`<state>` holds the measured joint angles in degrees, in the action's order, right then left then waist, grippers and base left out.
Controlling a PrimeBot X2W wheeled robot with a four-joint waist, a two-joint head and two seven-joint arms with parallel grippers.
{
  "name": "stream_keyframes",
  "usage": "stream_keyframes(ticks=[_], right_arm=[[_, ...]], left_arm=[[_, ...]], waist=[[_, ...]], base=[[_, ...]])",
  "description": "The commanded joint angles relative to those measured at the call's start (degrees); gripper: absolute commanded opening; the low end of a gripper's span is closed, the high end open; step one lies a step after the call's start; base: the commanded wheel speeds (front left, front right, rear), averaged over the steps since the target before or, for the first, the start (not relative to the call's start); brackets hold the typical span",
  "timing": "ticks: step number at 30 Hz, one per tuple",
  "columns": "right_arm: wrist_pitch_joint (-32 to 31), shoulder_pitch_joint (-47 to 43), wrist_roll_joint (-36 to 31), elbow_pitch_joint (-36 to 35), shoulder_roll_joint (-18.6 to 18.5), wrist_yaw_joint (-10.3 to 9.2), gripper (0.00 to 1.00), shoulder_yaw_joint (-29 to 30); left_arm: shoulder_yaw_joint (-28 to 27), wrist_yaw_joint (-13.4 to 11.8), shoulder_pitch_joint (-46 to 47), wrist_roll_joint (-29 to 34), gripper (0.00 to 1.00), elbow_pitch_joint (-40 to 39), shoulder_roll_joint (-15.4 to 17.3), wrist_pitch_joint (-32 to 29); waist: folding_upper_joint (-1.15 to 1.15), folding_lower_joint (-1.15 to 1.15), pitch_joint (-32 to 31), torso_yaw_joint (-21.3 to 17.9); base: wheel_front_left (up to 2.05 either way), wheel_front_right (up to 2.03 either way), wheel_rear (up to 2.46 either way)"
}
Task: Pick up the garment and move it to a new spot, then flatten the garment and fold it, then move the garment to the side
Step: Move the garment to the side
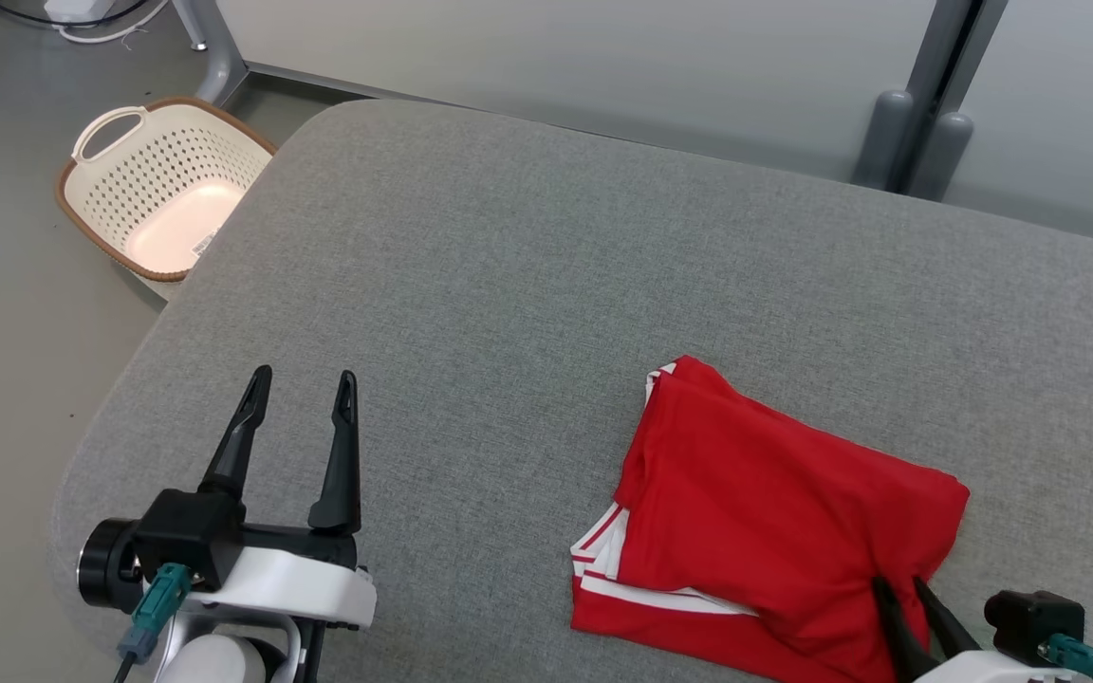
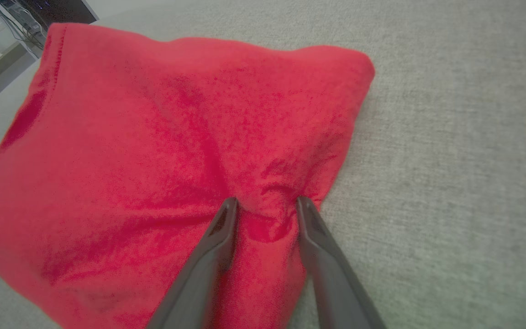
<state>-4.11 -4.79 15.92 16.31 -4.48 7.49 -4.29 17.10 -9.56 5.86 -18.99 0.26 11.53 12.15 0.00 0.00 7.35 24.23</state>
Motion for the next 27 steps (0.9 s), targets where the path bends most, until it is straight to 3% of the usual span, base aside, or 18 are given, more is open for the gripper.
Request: stream_keyframes(ticks=[1, 7, 12, 21, 27], right_arm=[[-0.4, 0.6, -0.1, 2.0, 0.3, -0.01, 0.00, -0.4], [0.3, 1.4, -0.5, 2.1, -0.3, -0.01, 0.00, -1.1], [0.2, 2.5, -3.1, -1.8, -3.4, -0.05, 0.00, -2.6], [-2.8, 5.1, -3.7, -10.3, -11.8, -0.07, 0.00, -4.3], [-3.1, 9.5, -1.4, -12.4, -16.1, -0.06, 0.00, -5.9]], left_arm=[[-0.3, 0.3, 1.2, -0.1, 1.00, 0.7, 0.0, 0.5], [-0.2, 0.6, 2.0, -0.2, 1.00, 1.6, 0.0, 1.1], [0.5, 0.9, 2.3, 0.9, 1.00, 1.8, 1.0, 0.9], [1.6, 1.9, 4.8, 1.3, 1.00, -1.2, 2.2, -0.6], [1.1, 2.2, 7.1, 1.6, 1.00, -2.2, 3.5, -1.3]], waist=[[0.00, 0.00, 0.8, 0.3], [0.00, 0.00, 0.9, -1.2], [0.00, 0.00, 1.3, -4.8], [0.00, 0.00, 5.1, -20.3], [0.00, 0.00, 8.5, -31.0]], base=[[0.00, 0.00, 0.00], [0.00, 0.00, 0.00], [0.00, 0.00, 0.00], [0.00, 0.00, 0.00], [0.00, 0.00, 0.00]])
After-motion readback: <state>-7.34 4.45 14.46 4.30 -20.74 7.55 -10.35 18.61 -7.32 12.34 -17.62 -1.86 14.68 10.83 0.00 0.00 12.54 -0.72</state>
